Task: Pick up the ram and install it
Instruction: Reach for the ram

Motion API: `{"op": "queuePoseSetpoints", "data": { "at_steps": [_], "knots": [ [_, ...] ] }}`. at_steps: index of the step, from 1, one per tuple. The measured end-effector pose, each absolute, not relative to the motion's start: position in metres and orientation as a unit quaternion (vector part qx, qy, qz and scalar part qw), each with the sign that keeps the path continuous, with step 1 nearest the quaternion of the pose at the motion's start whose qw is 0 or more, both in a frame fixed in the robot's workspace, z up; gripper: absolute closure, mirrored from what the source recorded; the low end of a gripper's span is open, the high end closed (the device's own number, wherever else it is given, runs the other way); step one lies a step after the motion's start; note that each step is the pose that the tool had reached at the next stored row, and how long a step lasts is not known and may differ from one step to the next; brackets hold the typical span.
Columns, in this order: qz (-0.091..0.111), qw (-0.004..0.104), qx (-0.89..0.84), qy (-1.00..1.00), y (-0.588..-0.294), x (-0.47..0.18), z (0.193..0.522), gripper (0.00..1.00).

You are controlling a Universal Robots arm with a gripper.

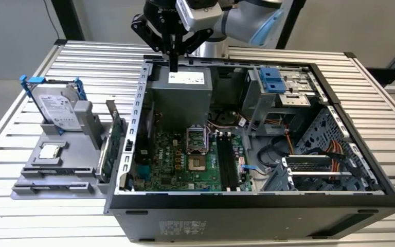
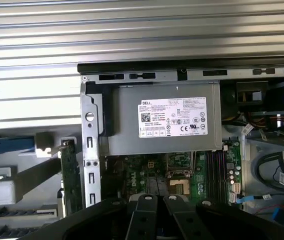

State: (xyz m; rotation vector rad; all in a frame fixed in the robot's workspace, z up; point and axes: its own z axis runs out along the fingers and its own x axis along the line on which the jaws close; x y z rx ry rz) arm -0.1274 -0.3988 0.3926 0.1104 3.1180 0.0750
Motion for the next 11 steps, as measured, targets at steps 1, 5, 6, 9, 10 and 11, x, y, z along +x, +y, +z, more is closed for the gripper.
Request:
{"op": "queuePoseSetpoints", "data": {
  "at_steps": [1, 5, 6, 9, 10, 11],
  "knots": [
    [0.024, 0.010, 0.035, 0.999, -0.399, -0.129, 0.393, 1.00],
    [0.024, 0.010, 0.035, 0.999, -0.399, -0.134, 0.393, 1.00],
    [0.024, 0.010, 0.035, 0.999, -0.399, -0.135, 0.393, 1.00],
    [0.024, 0.010, 0.035, 0.999, -0.399, -0.140, 0.393, 1.00],
    [0.024, 0.010, 0.035, 0.999, -0.399, -0.141, 0.393, 1.00],
    [0.024, 0.010, 0.035, 0.999, -0.399, -0.142, 0.393, 1.00]
  ]
}}
